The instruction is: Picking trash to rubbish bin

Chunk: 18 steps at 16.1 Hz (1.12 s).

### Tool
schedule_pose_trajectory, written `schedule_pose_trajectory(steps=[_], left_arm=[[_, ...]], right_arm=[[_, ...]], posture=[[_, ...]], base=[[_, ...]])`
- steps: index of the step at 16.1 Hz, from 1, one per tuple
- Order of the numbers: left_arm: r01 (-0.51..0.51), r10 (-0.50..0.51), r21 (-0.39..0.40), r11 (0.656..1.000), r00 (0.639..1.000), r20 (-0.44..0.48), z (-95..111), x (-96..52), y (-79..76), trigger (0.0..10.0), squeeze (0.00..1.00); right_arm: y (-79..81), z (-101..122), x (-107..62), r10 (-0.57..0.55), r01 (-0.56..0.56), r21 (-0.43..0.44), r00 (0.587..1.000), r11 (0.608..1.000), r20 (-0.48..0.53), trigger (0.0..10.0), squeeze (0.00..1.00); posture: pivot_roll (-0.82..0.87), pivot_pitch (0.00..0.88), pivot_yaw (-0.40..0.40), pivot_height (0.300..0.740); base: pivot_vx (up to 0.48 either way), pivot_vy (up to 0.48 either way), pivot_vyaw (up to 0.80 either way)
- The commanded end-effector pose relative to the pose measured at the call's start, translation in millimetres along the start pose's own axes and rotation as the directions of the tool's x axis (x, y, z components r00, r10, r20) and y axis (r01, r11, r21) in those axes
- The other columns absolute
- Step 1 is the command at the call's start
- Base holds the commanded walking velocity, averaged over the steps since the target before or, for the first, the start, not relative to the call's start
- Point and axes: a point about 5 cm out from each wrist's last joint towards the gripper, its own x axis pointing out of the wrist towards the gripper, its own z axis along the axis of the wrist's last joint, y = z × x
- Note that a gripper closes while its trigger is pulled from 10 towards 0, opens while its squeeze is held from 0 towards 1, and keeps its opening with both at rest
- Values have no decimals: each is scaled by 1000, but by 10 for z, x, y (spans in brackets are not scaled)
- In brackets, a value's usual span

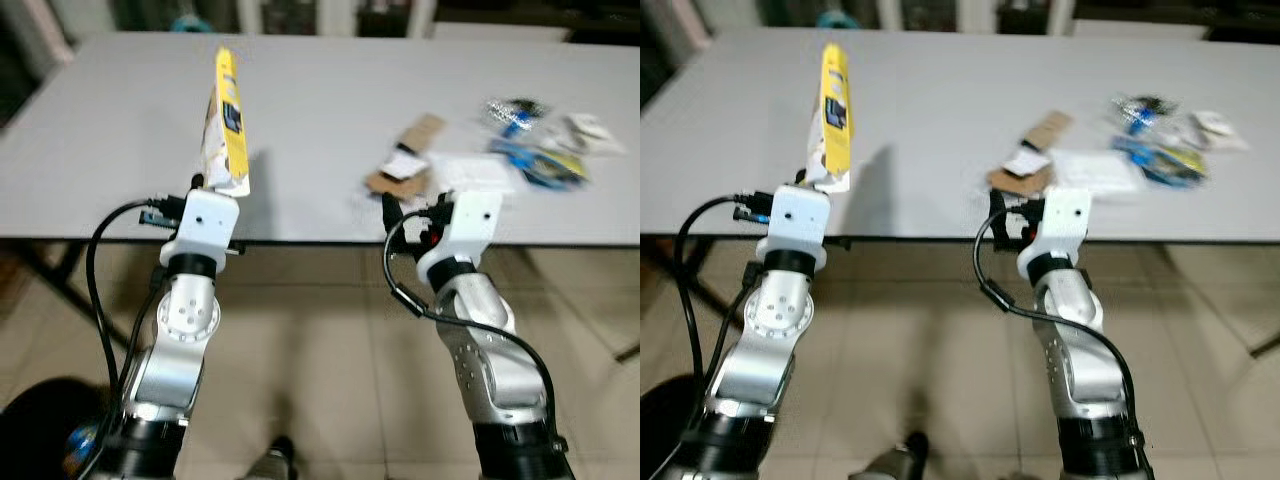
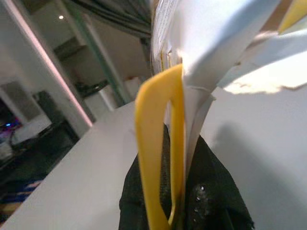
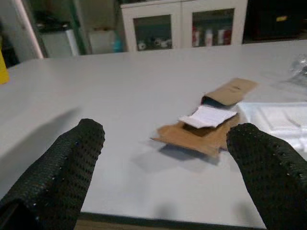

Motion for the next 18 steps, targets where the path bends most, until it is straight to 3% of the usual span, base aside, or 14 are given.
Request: schedule_pose_trajectory(steps=[1, 18], left_arm=[[12, -12, 4, 1000, 1000, 17, 51, 16, -4, 10000, 0], [14, -14, 2, 1000, 1000, 23, 37, -8, -22, 10000, 0]], right_arm=[[-17, -14, -15, -3, 3, 3, 1000, 1000, -6, 10000, 0], [36, -29, 4, 44, -44, -2, 999, 999, -6, 10000, 0]], posture=[[-32, 122, -25, 740], [-27, 65, -28, 740]], base=[[0, 0, 800], [0, 0, 800]])
